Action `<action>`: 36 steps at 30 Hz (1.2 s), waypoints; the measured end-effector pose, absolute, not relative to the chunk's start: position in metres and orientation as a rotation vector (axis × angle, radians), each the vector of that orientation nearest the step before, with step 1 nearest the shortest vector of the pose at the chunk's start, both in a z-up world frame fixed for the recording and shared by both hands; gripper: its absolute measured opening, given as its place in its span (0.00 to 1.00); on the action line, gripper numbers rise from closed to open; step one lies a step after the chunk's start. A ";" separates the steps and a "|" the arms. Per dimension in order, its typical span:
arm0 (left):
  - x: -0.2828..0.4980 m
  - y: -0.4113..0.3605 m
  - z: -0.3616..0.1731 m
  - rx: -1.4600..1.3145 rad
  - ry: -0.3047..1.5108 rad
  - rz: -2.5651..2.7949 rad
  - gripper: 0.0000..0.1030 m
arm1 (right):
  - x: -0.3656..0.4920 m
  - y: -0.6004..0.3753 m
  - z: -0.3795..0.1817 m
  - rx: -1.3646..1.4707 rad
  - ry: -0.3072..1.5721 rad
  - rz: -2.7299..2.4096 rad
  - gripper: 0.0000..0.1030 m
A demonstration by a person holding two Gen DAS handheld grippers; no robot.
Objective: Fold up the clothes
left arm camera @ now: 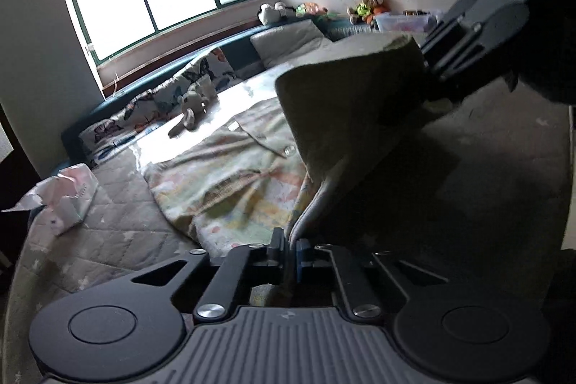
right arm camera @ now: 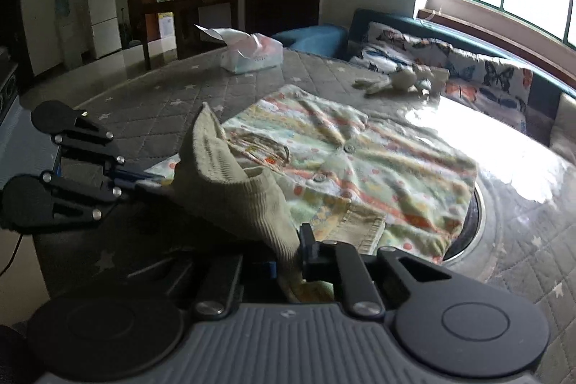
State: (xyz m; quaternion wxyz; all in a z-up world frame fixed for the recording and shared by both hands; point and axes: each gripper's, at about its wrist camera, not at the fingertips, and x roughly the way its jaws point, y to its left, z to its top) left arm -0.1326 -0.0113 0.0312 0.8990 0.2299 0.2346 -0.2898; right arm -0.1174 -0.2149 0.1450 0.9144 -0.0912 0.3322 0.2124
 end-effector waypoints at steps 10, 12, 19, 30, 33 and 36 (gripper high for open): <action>-0.200 0.020 0.081 0.373 0.482 -0.665 0.06 | -0.185 -0.210 0.188 -0.194 0.678 0.585 0.09; -0.216 0.024 0.090 0.370 0.482 -0.681 0.06 | -0.200 -0.207 0.196 -0.193 0.689 0.612 0.09; -0.200 0.035 0.103 0.274 0.487 -0.662 0.06 | -0.195 -0.196 0.211 -0.216 0.679 0.615 0.08; -0.092 0.031 0.103 0.162 0.566 -0.603 0.06 | -0.091 -0.205 0.218 -0.220 0.712 0.566 0.08; -0.055 0.028 0.092 0.135 0.626 -0.584 0.06 | -0.056 -0.207 0.207 -0.206 0.749 0.544 0.08; -0.018 0.026 0.081 0.108 0.686 -0.565 0.06 | -0.027 -0.211 0.190 -0.173 0.785 0.511 0.08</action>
